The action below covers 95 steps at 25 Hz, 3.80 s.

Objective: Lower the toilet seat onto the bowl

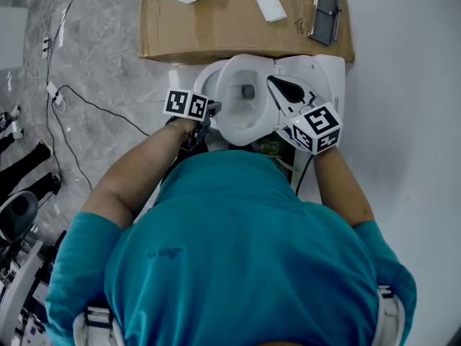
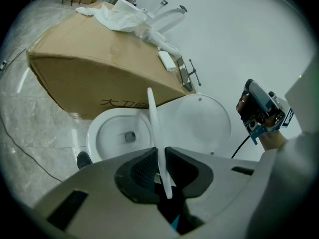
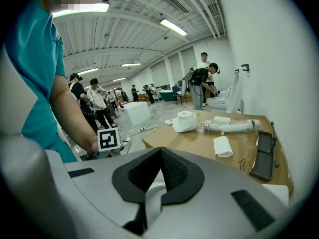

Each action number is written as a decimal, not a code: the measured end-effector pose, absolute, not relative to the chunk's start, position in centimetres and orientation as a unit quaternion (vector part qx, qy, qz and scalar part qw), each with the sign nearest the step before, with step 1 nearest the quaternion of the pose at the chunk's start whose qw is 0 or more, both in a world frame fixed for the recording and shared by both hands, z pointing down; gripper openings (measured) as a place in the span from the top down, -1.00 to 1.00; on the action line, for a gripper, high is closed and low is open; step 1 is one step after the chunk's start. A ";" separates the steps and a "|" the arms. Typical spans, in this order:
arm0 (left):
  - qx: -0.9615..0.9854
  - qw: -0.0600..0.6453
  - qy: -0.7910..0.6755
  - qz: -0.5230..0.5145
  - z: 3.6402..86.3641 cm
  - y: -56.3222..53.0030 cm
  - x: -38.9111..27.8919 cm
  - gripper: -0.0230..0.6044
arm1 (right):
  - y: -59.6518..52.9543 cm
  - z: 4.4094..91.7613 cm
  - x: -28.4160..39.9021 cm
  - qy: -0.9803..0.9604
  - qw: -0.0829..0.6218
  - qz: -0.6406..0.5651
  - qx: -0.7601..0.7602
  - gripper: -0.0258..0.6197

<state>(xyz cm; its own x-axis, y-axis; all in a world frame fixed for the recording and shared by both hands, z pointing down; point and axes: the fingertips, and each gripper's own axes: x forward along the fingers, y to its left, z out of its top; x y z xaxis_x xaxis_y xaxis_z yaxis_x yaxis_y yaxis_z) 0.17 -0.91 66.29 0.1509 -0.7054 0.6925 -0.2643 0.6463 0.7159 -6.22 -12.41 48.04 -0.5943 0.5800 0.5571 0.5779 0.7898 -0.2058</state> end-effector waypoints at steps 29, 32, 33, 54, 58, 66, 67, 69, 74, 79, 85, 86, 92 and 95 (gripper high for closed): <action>0.344 0.674 -0.626 -0.186 73.6 4.4 -0.8 0.75 | -8.6 55.8 -8.3 -0.873 0.351 -0.009 -0.338 0.95; 0.341 0.677 -0.625 -0.185 74.6 4.7 -0.8 0.75 | -8.4 56.9 -8.2 -0.871 0.354 -0.008 -0.340 0.95; 0.340 0.679 -0.625 -0.185 74.8 4.9 -0.8 0.75 | -8.3 57.3 -8.2 -0.870 0.355 -0.007 -0.341 0.95; 0.323 0.698 -0.612 -0.184 79.9 7.0 -1.2 0.74 | -7.7 63.9 -9.0 -0.859 0.386 -0.008 -0.337 0.95; 0.322 0.700 -0.610 -0.184 80.6 7.5 -1.2 0.74 | -7.2 65.0 -9.1 -0.855 0.392 -0.009 -0.339 0.95; 0.318 0.703 -0.608 -0.188 82.2 8.1 -1.2 0.73 | -6.0 67.7 -8.9 -0.848 0.402 -0.011 -0.346 0.95; 0.317 0.703 -0.608 -0.188 82.4 8.1 -1.2 0.73 | -5.9 68.0 -8.9 -0.847 0.403 -0.011 -0.348 0.95; 0.317 0.703 -0.608 -0.188 82.9 8.2 -1.2 0.73 | -5.5 68.7 -8.8 -0.844 0.405 -0.012 -0.351 0.95; 0.314 0.705 -0.607 -0.189 84.2 8.4 -1.2 0.72 | -5.0 70.4 -8.7 -0.840 0.410 -0.010 -0.355 0.95; 0.314 0.707 -0.605 -0.187 85.4 8.7 -1.2 0.72 | -4.6 72.1 -8.3 -0.836 0.417 -0.007 -0.357 0.95; 0.311 0.711 -0.602 -0.188 86.8 9.0 -1.2 0.71 | -4.5 73.6 -8.1 -0.834 0.423 -0.001 -0.354 0.95; 0.310 0.711 -0.602 -0.188 87.0 9.1 -1.2 0.70 | -4.5 73.8 -8.1 -0.834 0.423 -0.001 -0.353 0.95; 0.308 0.713 -0.602 -0.186 87.9 9.4 -1.3 0.69 | -4.4 74.9 -8.0 -0.831 0.429 0.001 -0.354 0.95; 0.307 0.713 -0.602 -0.185 88.6 9.4 -1.3 0.69 | -4.4 75.8 -7.9 -0.830 0.431 0.002 -0.355 0.95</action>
<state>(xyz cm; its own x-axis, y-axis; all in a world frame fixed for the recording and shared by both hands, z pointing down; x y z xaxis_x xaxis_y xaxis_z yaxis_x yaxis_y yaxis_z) -1.34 9.40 88.61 0.2054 -0.6341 0.7455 -0.1057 0.7429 0.6610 -7.85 -4.36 75.78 -0.3763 0.5902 0.7142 0.5865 0.7485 -0.3096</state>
